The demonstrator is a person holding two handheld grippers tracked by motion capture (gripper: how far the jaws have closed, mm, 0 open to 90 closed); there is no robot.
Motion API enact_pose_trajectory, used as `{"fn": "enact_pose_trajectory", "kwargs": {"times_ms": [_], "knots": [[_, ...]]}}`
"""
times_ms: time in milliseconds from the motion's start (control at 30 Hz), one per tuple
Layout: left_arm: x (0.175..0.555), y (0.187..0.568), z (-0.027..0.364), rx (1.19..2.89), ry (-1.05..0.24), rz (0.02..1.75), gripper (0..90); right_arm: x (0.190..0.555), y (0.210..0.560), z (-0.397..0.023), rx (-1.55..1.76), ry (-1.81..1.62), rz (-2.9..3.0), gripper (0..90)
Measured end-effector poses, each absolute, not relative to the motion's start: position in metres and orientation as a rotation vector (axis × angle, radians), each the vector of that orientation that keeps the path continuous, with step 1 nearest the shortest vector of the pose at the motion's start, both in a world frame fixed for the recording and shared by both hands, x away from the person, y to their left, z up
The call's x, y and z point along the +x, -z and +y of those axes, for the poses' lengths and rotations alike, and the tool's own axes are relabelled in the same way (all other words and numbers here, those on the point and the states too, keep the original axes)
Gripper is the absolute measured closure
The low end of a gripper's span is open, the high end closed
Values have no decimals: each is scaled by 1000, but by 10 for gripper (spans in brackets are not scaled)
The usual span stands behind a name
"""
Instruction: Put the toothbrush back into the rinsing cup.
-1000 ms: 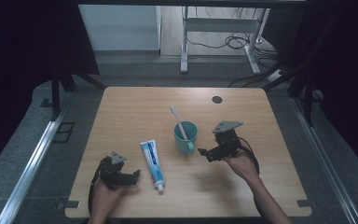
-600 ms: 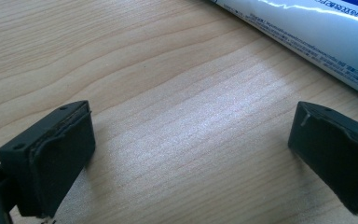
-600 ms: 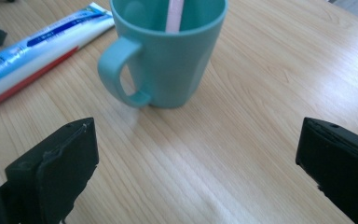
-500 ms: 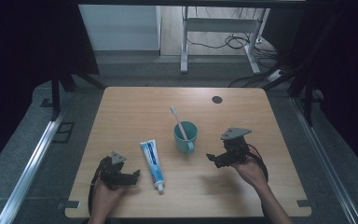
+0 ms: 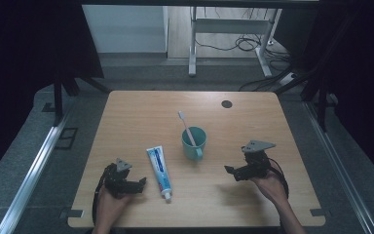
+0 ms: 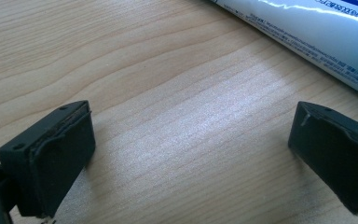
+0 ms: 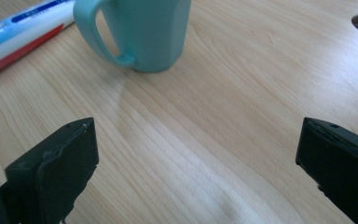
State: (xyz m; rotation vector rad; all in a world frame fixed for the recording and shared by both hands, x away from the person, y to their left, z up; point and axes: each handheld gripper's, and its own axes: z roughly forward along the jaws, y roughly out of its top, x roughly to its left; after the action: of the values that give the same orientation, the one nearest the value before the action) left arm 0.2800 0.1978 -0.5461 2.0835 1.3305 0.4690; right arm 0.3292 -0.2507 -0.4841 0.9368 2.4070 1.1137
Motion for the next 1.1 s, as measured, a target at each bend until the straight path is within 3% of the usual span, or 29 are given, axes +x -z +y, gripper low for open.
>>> {"fn": "enact_pose_trajectory", "kwargs": {"times_ms": [1100], "knots": [[280,546,198,2086,-469,1330,5,306,535,-278,979,-1011,2448,0]]}}
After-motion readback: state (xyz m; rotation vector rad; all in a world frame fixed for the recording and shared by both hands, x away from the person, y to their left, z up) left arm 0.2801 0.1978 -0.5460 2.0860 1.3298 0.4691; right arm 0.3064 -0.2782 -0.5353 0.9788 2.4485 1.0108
